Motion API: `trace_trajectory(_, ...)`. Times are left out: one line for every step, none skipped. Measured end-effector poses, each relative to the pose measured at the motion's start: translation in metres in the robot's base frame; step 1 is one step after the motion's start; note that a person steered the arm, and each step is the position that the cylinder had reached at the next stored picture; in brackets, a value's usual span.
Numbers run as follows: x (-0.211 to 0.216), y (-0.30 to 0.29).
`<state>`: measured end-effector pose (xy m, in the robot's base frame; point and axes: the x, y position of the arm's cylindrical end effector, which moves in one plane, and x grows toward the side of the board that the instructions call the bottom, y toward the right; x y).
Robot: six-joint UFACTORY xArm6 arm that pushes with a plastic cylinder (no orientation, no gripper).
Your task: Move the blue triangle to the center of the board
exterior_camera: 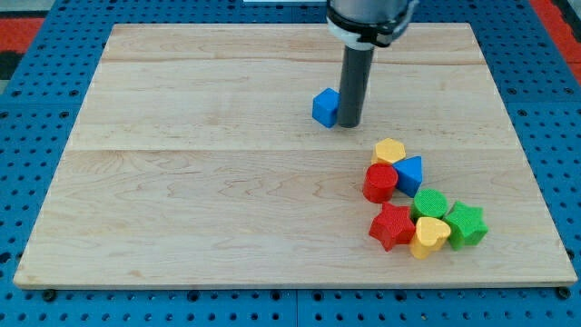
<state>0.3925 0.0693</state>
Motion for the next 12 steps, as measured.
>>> trace_trajectory(0.008,0.062)
trace_trajectory(0.075,0.119)
trace_trajectory(0.079,0.129)
trace_trajectory(0.124,0.135)
trace_trajectory(0.125,0.131)
trace_trajectory(0.113,0.115)
trace_trajectory(0.103,0.079)
trace_trajectory(0.100,0.038)
trace_trajectory(0.090,0.000)
trace_trajectory(0.094,-0.009)
trace_trajectory(0.094,-0.039)
trace_trajectory(0.094,-0.060)
